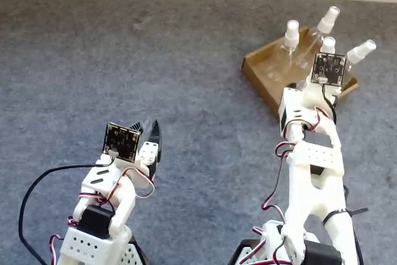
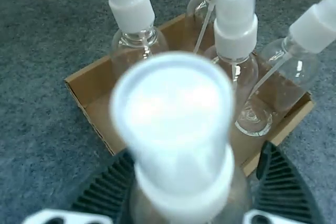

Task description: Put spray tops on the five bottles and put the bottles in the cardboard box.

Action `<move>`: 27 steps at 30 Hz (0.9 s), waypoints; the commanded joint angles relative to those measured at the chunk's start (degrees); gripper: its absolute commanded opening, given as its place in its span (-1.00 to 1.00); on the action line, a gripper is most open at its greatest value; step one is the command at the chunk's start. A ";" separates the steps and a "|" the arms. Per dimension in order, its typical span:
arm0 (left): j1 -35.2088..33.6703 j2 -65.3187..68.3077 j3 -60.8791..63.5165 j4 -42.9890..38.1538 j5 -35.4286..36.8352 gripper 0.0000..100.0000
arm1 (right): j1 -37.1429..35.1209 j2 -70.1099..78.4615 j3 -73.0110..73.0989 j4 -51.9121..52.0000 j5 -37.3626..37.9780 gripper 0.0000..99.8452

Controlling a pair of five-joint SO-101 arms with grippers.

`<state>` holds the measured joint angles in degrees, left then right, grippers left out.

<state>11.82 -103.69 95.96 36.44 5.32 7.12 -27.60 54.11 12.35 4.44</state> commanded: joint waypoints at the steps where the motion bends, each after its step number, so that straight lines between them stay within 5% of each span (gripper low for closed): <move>1: -0.66 -0.75 1.10 0.18 -0.44 -0.99 | -0.13 -0.22 -2.77 -0.92 0.35 -0.46; 15: -0.66 -0.75 1.10 0.18 -0.44 -0.99 | -0.13 -1.10 -2.77 -1.10 0.35 -0.46; 27: -0.57 -0.75 1.10 0.09 -0.44 -0.99 | -4.79 -20.62 1.10 -1.01 0.35 -0.46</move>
<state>11.82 -103.69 95.96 36.44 5.32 3.43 -43.78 54.81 12.44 4.35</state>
